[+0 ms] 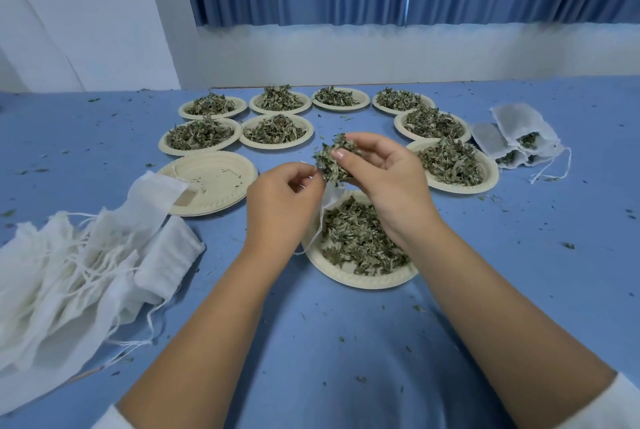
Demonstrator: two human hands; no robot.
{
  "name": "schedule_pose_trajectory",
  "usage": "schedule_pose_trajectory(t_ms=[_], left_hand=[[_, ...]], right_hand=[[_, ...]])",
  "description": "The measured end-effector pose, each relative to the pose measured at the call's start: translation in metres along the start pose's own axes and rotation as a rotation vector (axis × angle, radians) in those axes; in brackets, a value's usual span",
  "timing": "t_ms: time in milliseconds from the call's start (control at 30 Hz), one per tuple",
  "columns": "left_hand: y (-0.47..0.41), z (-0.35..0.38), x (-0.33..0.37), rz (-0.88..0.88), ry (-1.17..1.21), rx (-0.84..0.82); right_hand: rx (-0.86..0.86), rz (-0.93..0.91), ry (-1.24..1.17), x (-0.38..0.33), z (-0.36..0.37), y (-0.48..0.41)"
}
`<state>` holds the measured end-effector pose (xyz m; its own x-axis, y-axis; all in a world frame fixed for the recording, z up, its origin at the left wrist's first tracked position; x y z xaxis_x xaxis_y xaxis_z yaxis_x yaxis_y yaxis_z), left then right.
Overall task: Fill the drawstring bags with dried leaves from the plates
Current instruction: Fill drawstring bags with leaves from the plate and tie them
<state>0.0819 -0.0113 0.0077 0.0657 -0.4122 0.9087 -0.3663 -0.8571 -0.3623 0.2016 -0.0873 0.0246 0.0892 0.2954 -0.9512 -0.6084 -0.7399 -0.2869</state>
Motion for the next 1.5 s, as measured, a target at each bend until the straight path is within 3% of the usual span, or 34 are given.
schedule_pose_trajectory(t_ms=[100, 200, 400, 600, 667, 800, 867, 1167, 1367, 1500], left_hand=[[-0.001, -0.003, 0.0, -0.067, 0.091, 0.021], [-0.002, -0.005, 0.001, -0.105, 0.164, 0.036], [-0.001, -0.005, 0.002, -0.114, 0.173, 0.033], [0.002, 0.0, 0.004, -0.087, 0.128, -0.026], [0.002, 0.001, 0.005, -0.089, 0.123, -0.055], [0.002, 0.0, 0.005, -0.098, 0.133, -0.051], [0.001, -0.001, 0.004, -0.116, 0.136, -0.037], [0.003, 0.002, 0.007, -0.174, 0.243, -0.067], [0.005, 0.004, 0.008, -0.16, 0.259, -0.117], [0.004, 0.003, 0.006, -0.205, 0.247, -0.082]], right_hand=[[-0.02, 0.064, -0.017, 0.001, -0.001, 0.001], [-0.008, 0.081, 0.137, 0.006, -0.004, 0.0], [0.049, -0.081, 0.657, 0.009, -0.006, -0.001], [-0.049, -0.178, 0.841, 0.012, -0.002, 0.003], [-0.043, -0.146, 0.85, 0.011, -0.002, 0.002], [-0.148, 0.101, 0.526, 0.008, -0.008, 0.0], [-0.192, 0.124, 0.476, 0.006, -0.01, -0.001], [-0.062, -0.051, 0.554, 0.006, -0.007, 0.0], [-0.035, -0.229, 0.92, 0.009, -0.006, 0.002], [-0.142, -0.111, 0.859, 0.006, -0.01, 0.0]])
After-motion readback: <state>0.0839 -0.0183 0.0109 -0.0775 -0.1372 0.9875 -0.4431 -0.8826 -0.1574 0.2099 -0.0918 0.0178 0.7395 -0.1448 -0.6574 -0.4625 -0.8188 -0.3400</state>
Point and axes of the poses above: each hand's wrist, its own y-axis away from the middle knuckle, its own z-axis out of the palm, x = y × z, the point moved 2 cm from there along -y, towards the middle knuckle, and after that the axes turned 7 degrees about y, right-handed, at the moved point
